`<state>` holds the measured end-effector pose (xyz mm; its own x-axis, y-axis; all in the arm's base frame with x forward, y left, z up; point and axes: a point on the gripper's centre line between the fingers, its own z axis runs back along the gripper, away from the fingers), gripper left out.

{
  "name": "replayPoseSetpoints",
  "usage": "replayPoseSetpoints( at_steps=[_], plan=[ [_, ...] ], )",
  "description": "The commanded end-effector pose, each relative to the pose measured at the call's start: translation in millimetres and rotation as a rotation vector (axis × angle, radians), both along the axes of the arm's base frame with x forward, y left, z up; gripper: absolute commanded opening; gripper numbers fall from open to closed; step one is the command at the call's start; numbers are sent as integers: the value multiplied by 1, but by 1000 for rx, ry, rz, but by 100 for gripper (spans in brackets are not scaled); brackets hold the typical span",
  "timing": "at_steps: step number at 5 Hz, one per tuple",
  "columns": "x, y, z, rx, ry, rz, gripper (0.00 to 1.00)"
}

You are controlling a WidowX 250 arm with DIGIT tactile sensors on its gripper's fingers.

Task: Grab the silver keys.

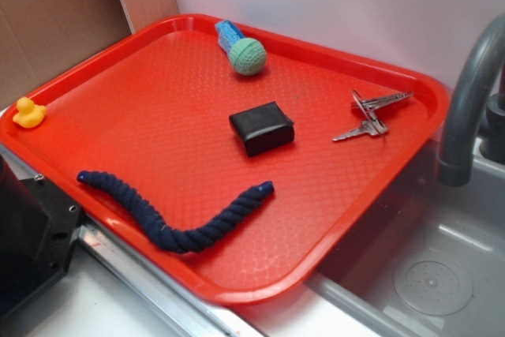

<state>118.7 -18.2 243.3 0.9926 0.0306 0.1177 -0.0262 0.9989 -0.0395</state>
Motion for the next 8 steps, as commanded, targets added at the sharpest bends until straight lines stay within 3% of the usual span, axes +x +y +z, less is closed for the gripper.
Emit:
replayPoseSetpoints(
  at_steps=[1,2,3,4,7,8],
  plan=[
    [0,0,0,0,0,0,100],
    [50,-35,-29,-75,28,92,100],
    [87,-50,-44,-144,-52,333,100],
    [102,-55,-60,-230,-27,324,100],
    [102,-55,-60,-230,-27,324,100],
    [133,-76,-92,-261,-30,362,100]
  ],
)
